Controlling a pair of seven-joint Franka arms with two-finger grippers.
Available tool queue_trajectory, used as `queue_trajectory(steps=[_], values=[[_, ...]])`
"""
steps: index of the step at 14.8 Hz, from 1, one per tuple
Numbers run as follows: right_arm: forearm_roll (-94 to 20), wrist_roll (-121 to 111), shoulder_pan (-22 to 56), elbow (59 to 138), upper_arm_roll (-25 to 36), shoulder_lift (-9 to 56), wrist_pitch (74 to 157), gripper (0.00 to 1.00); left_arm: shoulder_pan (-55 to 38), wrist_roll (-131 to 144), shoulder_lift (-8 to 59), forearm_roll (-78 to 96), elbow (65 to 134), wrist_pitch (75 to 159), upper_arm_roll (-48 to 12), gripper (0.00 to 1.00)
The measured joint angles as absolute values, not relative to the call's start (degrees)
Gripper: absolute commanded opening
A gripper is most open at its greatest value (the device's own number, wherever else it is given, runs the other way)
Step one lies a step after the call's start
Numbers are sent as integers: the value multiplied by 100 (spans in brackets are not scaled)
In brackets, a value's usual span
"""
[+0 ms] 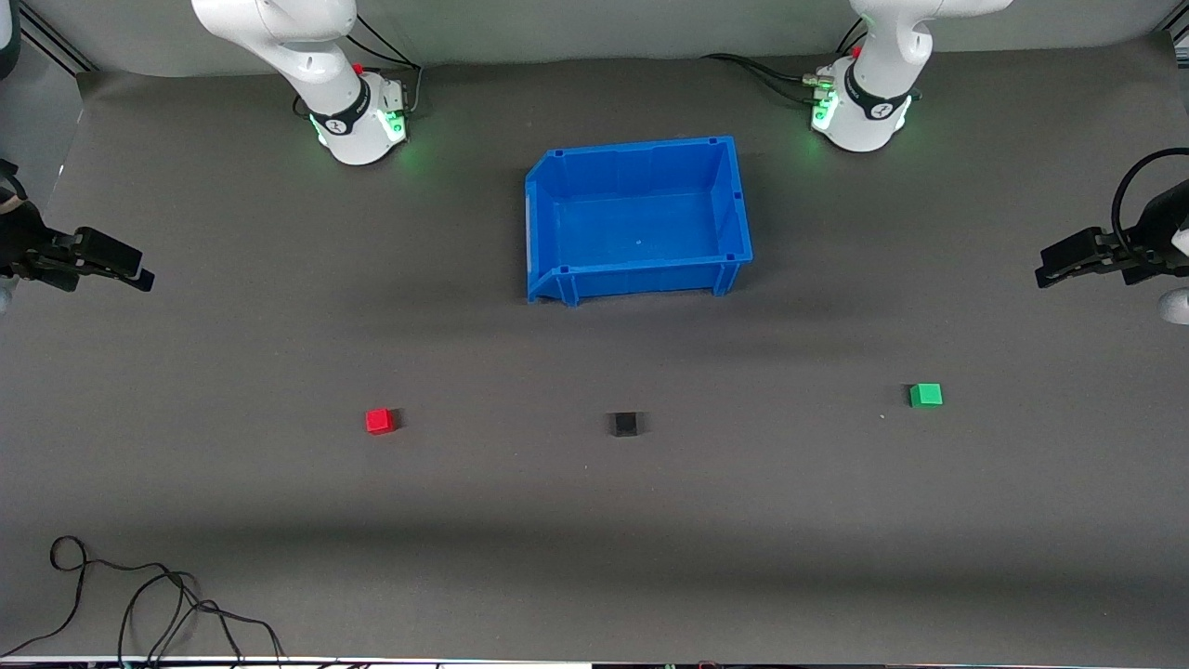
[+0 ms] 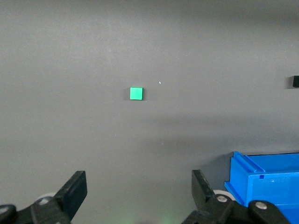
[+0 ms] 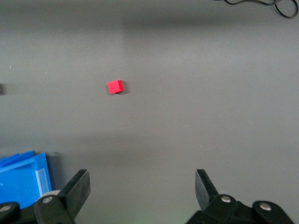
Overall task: Attach green and red cubes to black cube
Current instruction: 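Reach the right gripper toward the red cube while the left gripper reaches the green cube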
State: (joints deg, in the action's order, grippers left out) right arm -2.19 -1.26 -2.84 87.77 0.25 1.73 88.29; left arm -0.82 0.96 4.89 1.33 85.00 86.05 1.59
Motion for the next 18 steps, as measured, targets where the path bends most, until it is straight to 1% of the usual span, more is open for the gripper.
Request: queue_trajectory(steps=[3,7,11,14,18], values=[[-219,-237,-284,8774,26,173,8829,100,-82,128,491,132,8500,8617,159,100],[-219,-251,-285,8772,28,173,8829,100,-82,198,491,126,8500,8868,159,100],[-219,-242,-285,8772,28,181,8834,100,-82,220,497,85,8542,8874,159,100],[-219,183,-286,8770,27,200,8905,100,-82,222,560,56,8783,9023,159,100],[-257,1799,-261,8673,-20,346,8992,100,-78,225,741,48,9284,9522,166,100]])
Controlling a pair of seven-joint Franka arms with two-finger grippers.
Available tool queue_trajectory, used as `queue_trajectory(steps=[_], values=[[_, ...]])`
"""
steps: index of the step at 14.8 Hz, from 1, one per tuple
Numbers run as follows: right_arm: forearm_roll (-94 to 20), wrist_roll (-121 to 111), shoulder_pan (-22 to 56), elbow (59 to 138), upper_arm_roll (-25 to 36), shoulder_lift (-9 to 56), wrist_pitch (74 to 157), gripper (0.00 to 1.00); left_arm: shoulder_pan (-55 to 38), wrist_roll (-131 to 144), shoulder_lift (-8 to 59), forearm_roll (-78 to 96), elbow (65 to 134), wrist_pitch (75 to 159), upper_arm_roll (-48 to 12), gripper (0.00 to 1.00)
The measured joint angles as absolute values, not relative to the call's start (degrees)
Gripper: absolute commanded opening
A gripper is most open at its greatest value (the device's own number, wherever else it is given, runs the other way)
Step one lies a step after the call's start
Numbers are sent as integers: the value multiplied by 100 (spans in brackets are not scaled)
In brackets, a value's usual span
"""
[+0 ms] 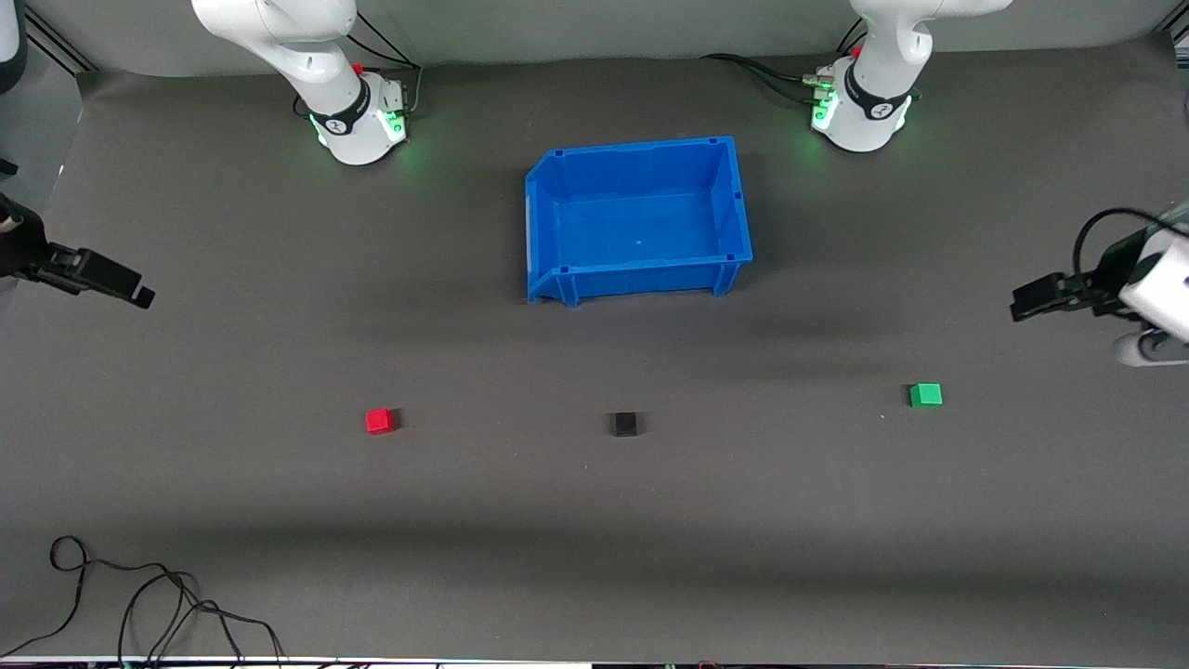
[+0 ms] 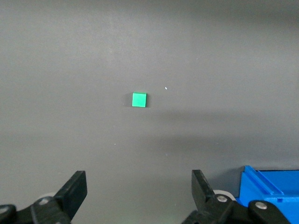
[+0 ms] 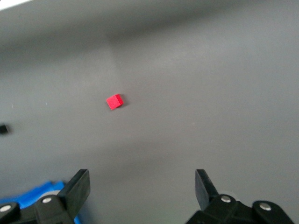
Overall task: Attach green and red cubes to black cube
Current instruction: 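Reach the right gripper toward the red cube while the left gripper reaches the green cube, then grasp the red cube with the right gripper while the left gripper grasps the green cube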
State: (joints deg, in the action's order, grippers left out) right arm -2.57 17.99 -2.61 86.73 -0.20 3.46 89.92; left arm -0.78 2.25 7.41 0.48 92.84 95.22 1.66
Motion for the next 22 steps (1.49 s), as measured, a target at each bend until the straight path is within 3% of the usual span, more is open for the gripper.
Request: queue_trajectory(steps=[6,12,18,22], values=[[-1018,5408,-216,8544,-48,599,8982,100,-69,310,1013,64,10211,10626,171,100],[-1776,8212,-215,8552,-49,986,8964,100,-1,1777,1375,68,10420,10773,200,100],[-2466,8554,-258,8577,-26,1879,9129,100,118,4399,1713,72,10457,11168,200,100],[-2500,8383,-205,9067,-39,2178,10111,100,128,5736,2095,68,10464,11486,204,100]])
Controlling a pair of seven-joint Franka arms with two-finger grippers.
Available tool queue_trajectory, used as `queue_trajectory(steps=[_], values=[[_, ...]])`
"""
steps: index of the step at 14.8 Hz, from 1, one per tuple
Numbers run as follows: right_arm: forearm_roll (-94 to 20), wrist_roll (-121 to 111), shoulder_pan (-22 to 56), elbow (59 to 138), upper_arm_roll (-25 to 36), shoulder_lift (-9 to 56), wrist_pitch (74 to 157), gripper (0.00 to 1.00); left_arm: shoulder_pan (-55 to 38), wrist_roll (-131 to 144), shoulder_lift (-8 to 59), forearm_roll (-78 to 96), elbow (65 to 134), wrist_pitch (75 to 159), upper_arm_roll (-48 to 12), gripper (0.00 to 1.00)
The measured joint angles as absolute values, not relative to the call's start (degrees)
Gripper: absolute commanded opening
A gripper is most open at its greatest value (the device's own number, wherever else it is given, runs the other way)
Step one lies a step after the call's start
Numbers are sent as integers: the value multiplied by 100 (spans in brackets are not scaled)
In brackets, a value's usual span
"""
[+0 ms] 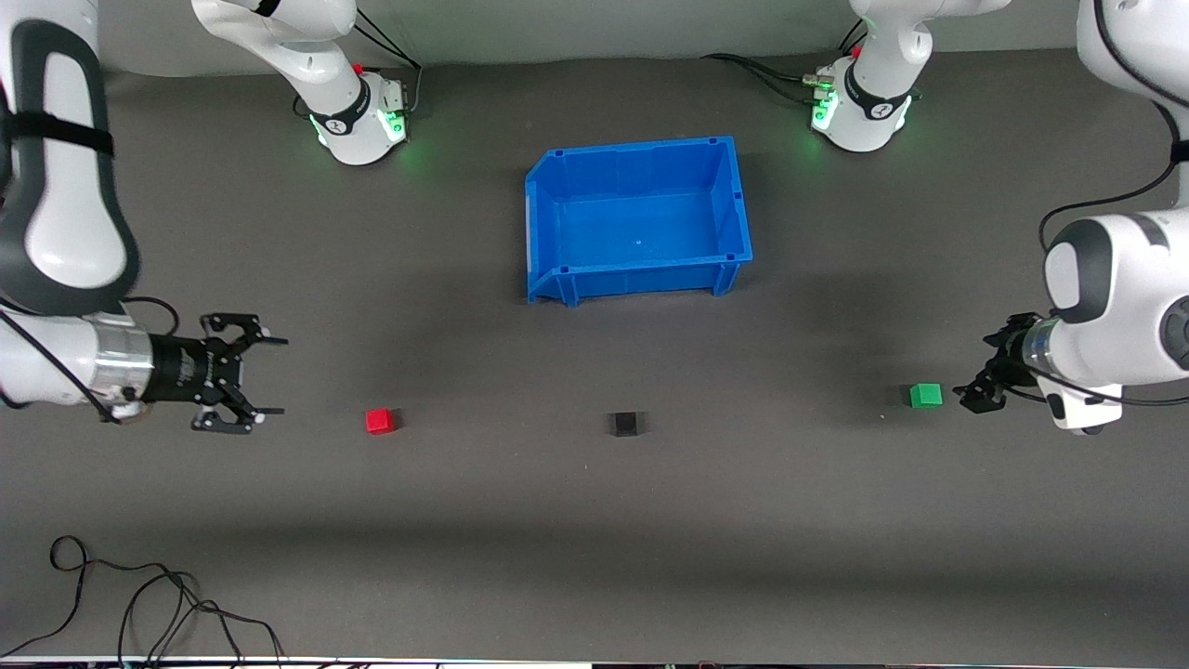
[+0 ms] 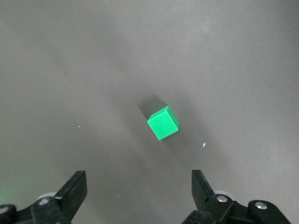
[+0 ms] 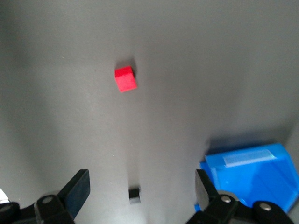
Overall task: Attach green and red cubes to black cube
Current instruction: 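Grasp the red cube with the right gripper while the left gripper grasps the green cube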
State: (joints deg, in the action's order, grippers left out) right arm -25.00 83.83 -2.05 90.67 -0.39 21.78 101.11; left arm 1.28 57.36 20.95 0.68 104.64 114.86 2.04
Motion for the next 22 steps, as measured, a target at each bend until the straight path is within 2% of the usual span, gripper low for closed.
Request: queue_trajectory(steps=[3,7,13,16,19,22], values=[[-2625,7844,-184,9661,-45,2257,10834,100,132,7083,2304,66,10683,12197,199,96],[-2853,7186,-187,10072,-43,2546,11510,100,155,8256,2381,80,11461,13425,203,98],[-3525,6144,-215,10221,-33,3230,12164,100,211,9110,2523,89,11569,13689,202,97],[-3719,5812,-210,10221,-34,3470,12479,100,176,9109,2830,70,11579,14130,183,97],[-3929,5485,-207,10219,-34,3680,12715,100,87,9109,3154,69,11573,14378,147,89],[-4053,5266,-207,10206,-34,3785,12743,100,81,9109,3132,64,11548,14392,149,89]])
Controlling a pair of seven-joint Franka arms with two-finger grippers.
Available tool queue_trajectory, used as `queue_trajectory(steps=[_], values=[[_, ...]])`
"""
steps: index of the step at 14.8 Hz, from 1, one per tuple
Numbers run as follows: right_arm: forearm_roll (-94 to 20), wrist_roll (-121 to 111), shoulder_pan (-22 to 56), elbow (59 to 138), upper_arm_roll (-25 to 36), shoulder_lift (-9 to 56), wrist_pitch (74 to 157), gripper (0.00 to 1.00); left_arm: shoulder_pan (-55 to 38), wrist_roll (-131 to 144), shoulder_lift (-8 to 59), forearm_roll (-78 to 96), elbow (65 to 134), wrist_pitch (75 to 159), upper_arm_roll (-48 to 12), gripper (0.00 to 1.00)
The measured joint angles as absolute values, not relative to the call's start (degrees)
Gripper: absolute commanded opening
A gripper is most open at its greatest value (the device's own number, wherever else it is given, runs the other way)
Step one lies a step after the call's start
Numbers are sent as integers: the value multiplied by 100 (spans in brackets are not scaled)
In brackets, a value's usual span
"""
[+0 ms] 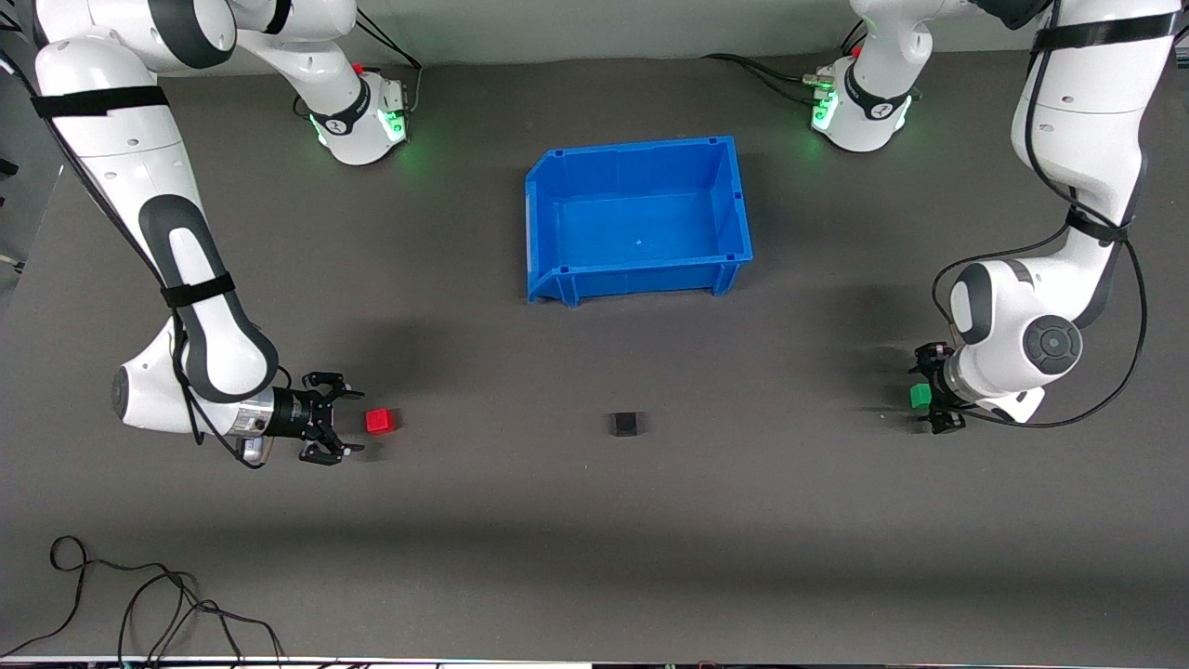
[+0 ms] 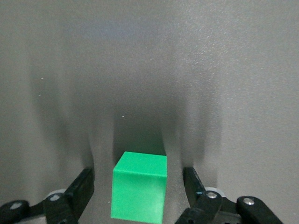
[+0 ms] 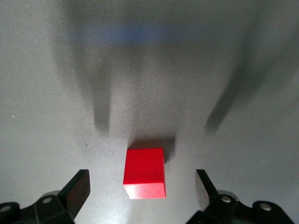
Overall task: Attach green and red cubes to black cube
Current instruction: 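Grasp the red cube with the right gripper while the left gripper grasps the green cube, then carry the red cube and green cube toward the black cube from both sides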
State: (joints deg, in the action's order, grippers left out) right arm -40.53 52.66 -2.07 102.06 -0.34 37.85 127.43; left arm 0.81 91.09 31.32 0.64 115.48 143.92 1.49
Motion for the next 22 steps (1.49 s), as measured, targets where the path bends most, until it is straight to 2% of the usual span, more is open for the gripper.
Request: queue_trajectory(steps=[5,7,9,10,11,12,14,16,19,20,22], values=[[-4079,5204,-161,10200,-50,3837,12784,100,87,9095,3097,-28,11539,14356,173,88],[-4138,5199,-134,10194,-52,3879,12808,97,101,9094,3081,-123,11539,14346,189,78],[-4205,5184,-126,10187,-52,3926,12812,86,110,9090,3074,-155,11539,14346,197,39],[-4216,5176,-126,10187,-52,3944,12815,77,110,9090,3070,-160,11539,14346,197,21],[-4222,5170,-126,10186,-52,3951,12815,67,110,9090,3066,-162,11539,14345,196,6],[-4227,5168,-126,10184,-52,3951,12816,59,110,9087,3064,-166,11539,14344,195,0],[-4230,5166,-126,10170,-52,3951,12816,52,100,9084,3046,-171,11536,14344,183,0],[-4231,5164,-126,10147,-52,3951,12815,36,86,9085,2957,-172,11497,14321,167,0],[-4234,5164,-126,10105,-52,3952,12814,18,69,9108,2720,-162,11212,13551,132,0],[-4234,5163,-126,10090,-52,3952,12814,14,32,9197,2668,-148,11056,13311,119,0],[-4236,5163,-125,10030,-52,3951,12811,12,-124,9625,2630,-140,10778,13123,63,0]])
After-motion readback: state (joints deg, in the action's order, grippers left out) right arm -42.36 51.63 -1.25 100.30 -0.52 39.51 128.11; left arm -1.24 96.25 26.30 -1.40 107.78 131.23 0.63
